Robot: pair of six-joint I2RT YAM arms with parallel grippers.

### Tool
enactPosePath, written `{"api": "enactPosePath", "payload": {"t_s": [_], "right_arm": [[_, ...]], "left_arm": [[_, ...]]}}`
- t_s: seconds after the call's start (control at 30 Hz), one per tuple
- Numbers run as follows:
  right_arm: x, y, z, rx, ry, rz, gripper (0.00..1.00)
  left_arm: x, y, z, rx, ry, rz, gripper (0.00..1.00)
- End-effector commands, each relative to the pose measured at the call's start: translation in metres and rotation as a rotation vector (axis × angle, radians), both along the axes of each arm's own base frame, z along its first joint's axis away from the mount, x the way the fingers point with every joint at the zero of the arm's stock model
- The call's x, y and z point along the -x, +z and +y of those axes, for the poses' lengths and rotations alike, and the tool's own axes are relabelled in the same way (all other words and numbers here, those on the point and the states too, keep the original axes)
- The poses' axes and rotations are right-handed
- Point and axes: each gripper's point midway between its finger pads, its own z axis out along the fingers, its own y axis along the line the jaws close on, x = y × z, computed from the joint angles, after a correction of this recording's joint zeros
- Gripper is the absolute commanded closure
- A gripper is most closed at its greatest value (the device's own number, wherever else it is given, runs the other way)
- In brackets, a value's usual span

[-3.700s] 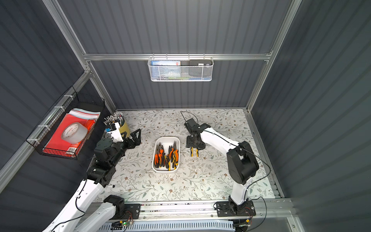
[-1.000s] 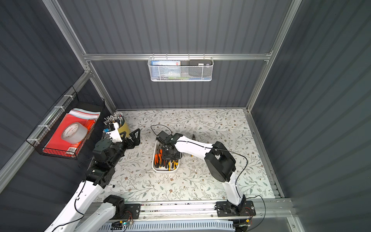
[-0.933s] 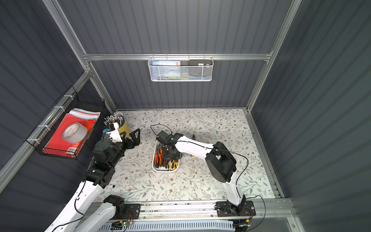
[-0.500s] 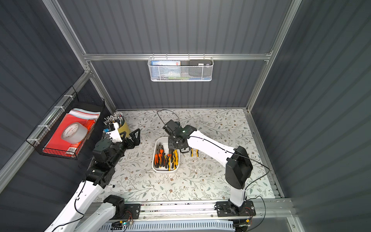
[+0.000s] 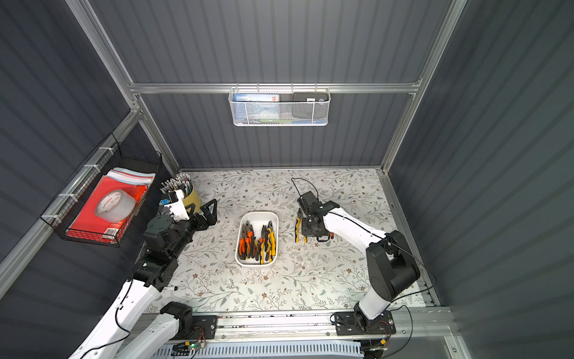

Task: Take the pliers out of the storage box
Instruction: Place the pliers at the center of the board.

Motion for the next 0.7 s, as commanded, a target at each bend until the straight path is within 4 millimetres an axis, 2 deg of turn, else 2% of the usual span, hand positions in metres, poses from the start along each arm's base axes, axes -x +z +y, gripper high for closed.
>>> {"api": "enactPosePath", "payload": {"t_s": [0.0,0.1,0.17,0.33,0.4,0.5,0.63,0.67], "right_arm": [[-0.006,-0.024,-0.013,0.084,0.03,-0.007,1.0],[-0.004,-0.045,-0.017,0.125,0.033,0.033,1.0],[-0.004,-0.052,-0.017,0.136,0.03,0.051,1.0],[-0.009,-0.05,-0.019,0.154,0.024,0.039,0.98],[-0.011,-0.047,-0.022,0.168,0.021,0.043,0.75],[-0.011,-0.041,-0.022,0.166,0.029,0.047,0.46],[-0.014,-0.024,-0.023,0.131,0.022,0.025,0.2],[-0.016,-0.019,-0.025,0.117,0.016,0.018,0.09]], "left_arm": [[-0.001,0.003,-0.001,0.008,-0.005,-0.016,0.01],[-0.001,0.002,-0.002,0.006,-0.006,-0.014,0.01],[-0.001,0.003,-0.001,0.007,-0.002,-0.014,0.01],[0.0,0.004,0.0,0.006,-0.001,-0.02,0.01],[0.0,0.005,0.0,0.007,0.001,-0.021,0.01],[0.0,0.005,0.0,0.008,0.0,-0.022,0.01],[0.001,0.006,0.0,0.005,0.001,-0.025,0.01],[0.001,0.006,0.0,0.006,0.0,-0.025,0.01]]}}
